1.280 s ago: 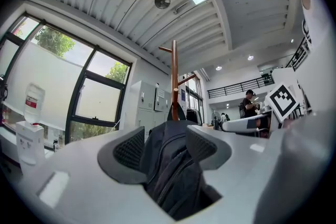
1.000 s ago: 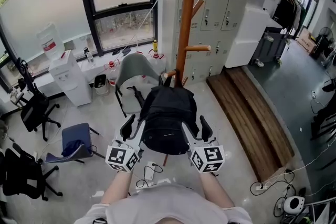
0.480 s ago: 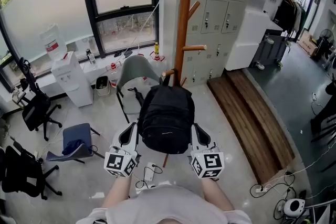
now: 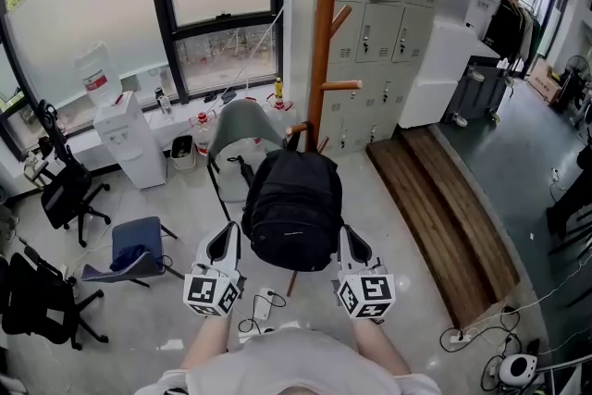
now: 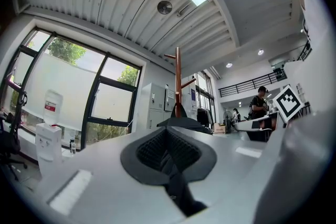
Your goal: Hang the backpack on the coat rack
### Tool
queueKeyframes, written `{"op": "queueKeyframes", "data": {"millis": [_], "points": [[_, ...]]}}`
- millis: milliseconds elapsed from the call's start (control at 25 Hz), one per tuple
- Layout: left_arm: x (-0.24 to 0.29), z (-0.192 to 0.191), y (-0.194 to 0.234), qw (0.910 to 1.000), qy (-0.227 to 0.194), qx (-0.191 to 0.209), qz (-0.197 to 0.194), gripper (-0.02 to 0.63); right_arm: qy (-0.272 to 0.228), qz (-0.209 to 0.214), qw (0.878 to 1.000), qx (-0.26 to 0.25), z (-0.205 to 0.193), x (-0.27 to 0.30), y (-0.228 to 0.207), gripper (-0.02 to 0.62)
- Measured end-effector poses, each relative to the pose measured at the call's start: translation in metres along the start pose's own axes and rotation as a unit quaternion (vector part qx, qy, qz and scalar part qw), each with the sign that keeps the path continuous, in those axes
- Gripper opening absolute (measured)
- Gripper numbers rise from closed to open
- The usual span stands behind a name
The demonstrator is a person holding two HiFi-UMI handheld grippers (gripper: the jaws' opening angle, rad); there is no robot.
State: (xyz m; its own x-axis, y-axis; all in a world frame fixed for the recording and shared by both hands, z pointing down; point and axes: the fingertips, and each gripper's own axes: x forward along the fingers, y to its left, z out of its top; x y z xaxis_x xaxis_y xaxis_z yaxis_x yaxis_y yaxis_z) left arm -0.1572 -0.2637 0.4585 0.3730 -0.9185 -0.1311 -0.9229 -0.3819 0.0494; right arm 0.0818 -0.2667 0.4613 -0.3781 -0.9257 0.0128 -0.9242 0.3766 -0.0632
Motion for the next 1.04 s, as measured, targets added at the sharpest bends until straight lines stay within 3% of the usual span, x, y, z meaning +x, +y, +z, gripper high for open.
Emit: {"op": "queueKeyframes", "data": {"millis": [1040], "points": [[-0.005, -0.013, -0.011, 0.9996, 0.024, -0.012, -0.007, 0.011, 0.007, 0.007, 1.0, 0.01, -0.009, -0.007, -0.003, 0.008]]}}
